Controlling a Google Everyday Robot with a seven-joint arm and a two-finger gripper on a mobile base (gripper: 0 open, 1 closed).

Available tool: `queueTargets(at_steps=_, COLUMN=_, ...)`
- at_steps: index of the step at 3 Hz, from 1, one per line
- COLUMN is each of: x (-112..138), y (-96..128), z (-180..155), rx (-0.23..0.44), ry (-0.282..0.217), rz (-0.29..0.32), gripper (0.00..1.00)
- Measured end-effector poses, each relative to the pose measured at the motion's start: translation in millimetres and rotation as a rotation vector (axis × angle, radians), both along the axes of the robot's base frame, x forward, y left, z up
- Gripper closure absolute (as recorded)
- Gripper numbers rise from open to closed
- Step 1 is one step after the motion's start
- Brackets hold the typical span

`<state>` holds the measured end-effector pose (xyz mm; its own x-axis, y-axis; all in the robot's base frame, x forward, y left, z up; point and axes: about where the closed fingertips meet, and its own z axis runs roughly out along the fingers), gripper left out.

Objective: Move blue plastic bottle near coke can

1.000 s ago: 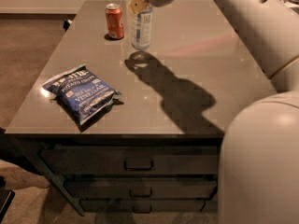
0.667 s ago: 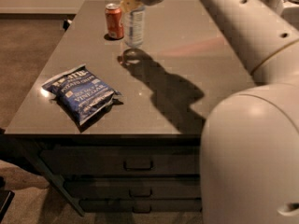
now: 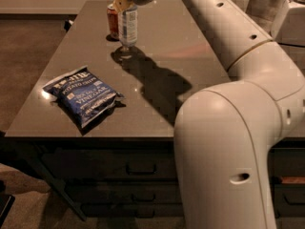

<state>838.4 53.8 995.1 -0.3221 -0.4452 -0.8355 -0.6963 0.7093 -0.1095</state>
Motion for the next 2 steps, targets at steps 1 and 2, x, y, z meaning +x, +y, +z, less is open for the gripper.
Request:
queueTargets(at_steps=1, x=13.5, y=8.5, z=-7.6, rx=-0.029, ry=0.006, rz=-0.003, gripper=0.79)
queueTargets(at_steps=2, x=19.1, y=10.0, z=-11.6, rx=-0.047, ry=0.012, rz=-0.007, gripper=0.56)
